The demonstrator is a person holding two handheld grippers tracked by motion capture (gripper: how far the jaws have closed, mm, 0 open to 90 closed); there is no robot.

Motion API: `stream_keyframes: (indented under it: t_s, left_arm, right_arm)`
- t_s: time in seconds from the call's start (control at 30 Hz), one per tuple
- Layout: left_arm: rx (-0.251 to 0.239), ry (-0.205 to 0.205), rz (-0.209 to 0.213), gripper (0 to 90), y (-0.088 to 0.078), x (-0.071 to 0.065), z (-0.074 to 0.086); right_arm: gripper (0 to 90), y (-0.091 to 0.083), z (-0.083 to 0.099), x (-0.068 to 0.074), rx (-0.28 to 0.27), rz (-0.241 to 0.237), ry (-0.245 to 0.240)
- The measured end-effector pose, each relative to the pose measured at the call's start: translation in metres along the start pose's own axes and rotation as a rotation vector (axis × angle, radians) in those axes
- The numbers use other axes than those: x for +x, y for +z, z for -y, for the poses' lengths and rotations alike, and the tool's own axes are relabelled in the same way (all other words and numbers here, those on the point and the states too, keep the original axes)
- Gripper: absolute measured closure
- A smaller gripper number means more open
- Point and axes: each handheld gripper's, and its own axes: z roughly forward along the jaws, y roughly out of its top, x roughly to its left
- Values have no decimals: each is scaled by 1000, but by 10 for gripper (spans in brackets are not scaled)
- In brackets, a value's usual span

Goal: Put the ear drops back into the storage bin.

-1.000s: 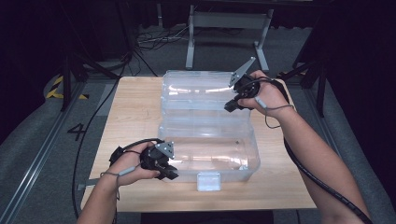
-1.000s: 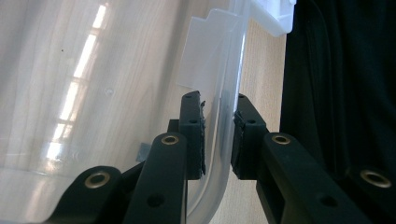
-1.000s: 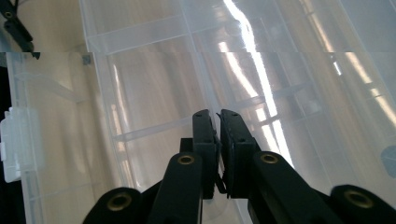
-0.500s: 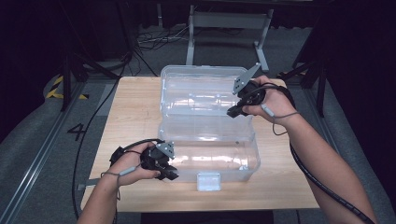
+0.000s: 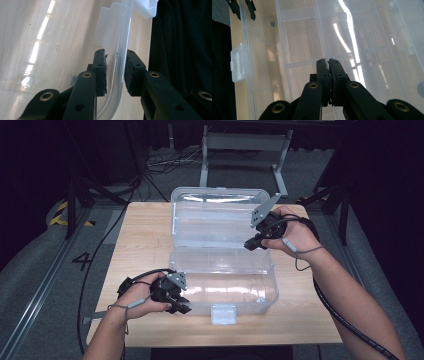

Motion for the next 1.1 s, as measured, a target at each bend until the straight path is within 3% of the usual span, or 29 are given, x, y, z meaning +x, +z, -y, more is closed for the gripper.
stream_keyframes:
  t_s: [1.1]
  left_arm:
    - [52, -3, -23, 728, 3, -1, 1]
  right_arm:
    - [893, -2, 6, 28, 10, -21, -54]
